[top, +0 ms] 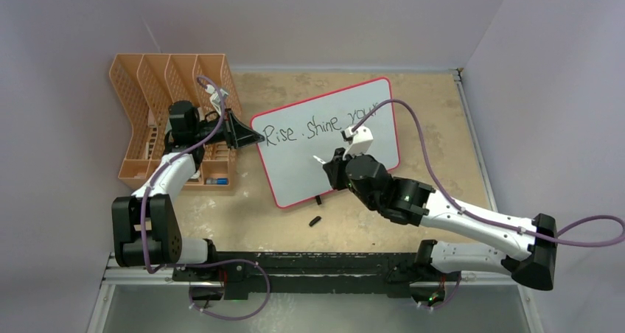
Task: Write a sentence on the whiteboard
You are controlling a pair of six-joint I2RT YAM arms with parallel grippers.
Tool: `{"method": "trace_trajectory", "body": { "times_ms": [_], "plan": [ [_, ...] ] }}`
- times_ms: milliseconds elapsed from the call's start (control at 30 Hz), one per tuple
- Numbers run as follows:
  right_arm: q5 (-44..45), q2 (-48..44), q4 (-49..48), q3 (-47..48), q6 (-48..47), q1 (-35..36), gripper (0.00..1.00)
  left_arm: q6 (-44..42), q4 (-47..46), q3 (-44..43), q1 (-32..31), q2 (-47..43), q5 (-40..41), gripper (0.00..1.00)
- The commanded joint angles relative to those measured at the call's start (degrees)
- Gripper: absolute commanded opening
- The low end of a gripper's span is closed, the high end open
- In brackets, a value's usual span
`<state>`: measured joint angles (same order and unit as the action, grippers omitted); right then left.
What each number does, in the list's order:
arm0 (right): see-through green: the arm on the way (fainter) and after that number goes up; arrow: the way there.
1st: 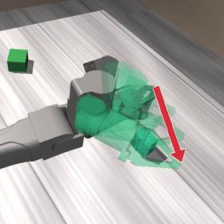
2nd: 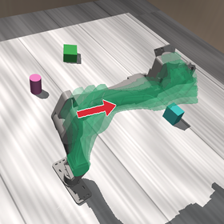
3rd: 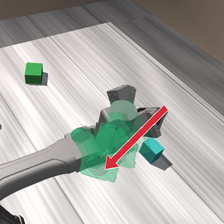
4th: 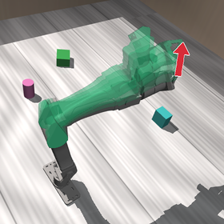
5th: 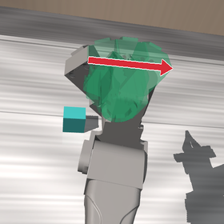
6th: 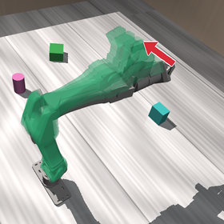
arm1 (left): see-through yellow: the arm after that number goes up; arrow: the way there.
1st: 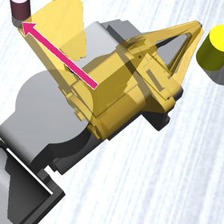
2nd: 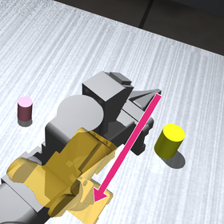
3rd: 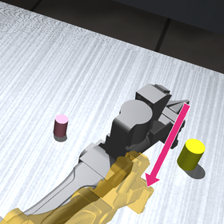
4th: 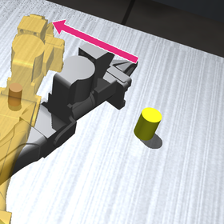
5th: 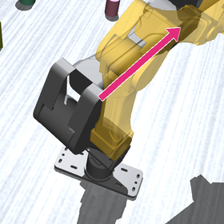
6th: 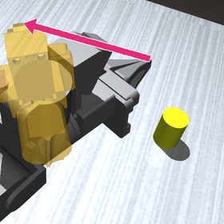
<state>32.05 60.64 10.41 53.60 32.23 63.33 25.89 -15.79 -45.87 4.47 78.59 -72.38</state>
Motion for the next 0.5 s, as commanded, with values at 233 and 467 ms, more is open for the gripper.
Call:
{"method": "trace_trajectory", "body": {
  "times_ms": [233, 467],
  "plan": [
    [4.32, 4.47, -6.38, 0.42, 0.69, 3.16, 0.0, -1.0, -1.26, -0.52, 0.19, -1.07, 2.89, 0.0],
    [7.21, 5.76, -5.24, 0.97, 2.1, 4.02, 0.0, -0.85, -1.25, -0.52, 0.19, -1.11, 2.86, 0.0]
  ]
}}
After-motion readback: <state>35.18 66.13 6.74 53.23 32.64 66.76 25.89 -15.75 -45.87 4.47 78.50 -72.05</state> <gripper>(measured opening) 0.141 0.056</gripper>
